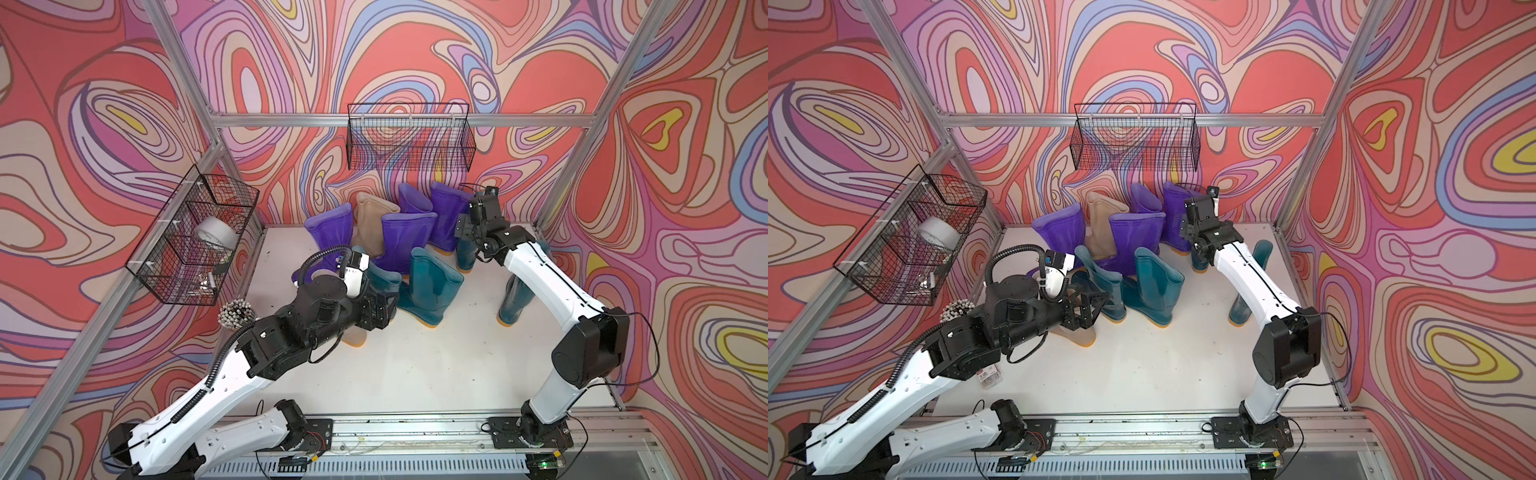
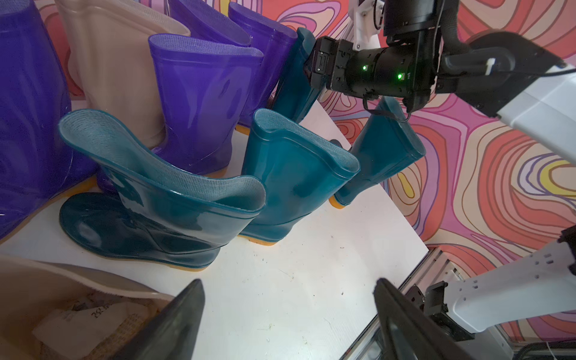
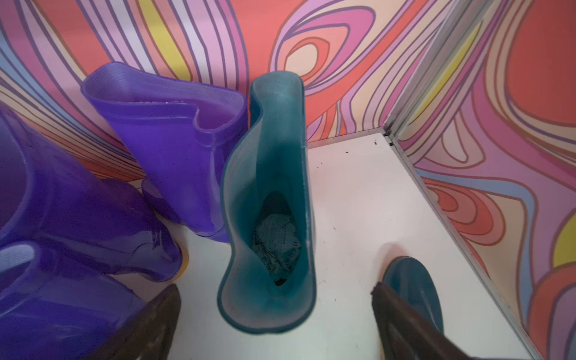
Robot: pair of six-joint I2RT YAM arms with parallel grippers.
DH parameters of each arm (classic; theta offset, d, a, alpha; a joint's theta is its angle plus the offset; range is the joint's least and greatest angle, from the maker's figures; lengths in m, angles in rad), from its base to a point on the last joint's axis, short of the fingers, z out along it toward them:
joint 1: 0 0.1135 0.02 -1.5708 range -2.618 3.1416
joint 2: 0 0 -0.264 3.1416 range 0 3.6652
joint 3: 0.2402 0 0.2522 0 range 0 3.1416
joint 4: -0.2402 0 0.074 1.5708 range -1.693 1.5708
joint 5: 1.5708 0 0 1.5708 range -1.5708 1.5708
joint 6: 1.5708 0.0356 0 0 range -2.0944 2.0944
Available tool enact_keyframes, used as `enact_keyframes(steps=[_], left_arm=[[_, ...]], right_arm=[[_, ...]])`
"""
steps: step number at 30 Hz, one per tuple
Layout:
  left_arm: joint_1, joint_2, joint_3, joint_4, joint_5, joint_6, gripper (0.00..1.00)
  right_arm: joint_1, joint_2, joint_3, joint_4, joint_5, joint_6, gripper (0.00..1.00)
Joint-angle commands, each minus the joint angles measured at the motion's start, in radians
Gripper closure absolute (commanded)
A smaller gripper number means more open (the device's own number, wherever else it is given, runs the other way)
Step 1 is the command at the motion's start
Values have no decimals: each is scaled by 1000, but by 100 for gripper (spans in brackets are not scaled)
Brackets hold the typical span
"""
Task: Match and arrange rain boots in pairs
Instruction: Pick up the rain boot at the center of the board.
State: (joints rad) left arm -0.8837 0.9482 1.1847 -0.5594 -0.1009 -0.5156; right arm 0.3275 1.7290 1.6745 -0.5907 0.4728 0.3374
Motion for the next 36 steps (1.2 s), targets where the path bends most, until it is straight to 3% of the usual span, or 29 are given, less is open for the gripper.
enact_keyframes(steps=[1,5,16,20,25,31,36], left_arm=[[-1,1,-17,-30,-20,14,12],[-2,-5,-20,-26,-23,14,12],[-1,-20,-22,-30,-33,20,12],[-1,-19,-32,-21,-38,19,11],[-1,-9,-35,-19,-37,22,11],[-1,-3,-22,-17,-34,34,11],[-1,4,-23,-8,-25,37,11]], right_arm=[[-49,27,61,-11,-63,46,3],[-56,81,112,-41,11,59,5],[-120,175,217,-78,-135,63,22],[-123,186,224,-89,-156,64,37],[-123,130,168,-51,-187,82,70],[-123,87,154,-52,-193,83,96],[-121,49,158,-67,-176,104,100]])
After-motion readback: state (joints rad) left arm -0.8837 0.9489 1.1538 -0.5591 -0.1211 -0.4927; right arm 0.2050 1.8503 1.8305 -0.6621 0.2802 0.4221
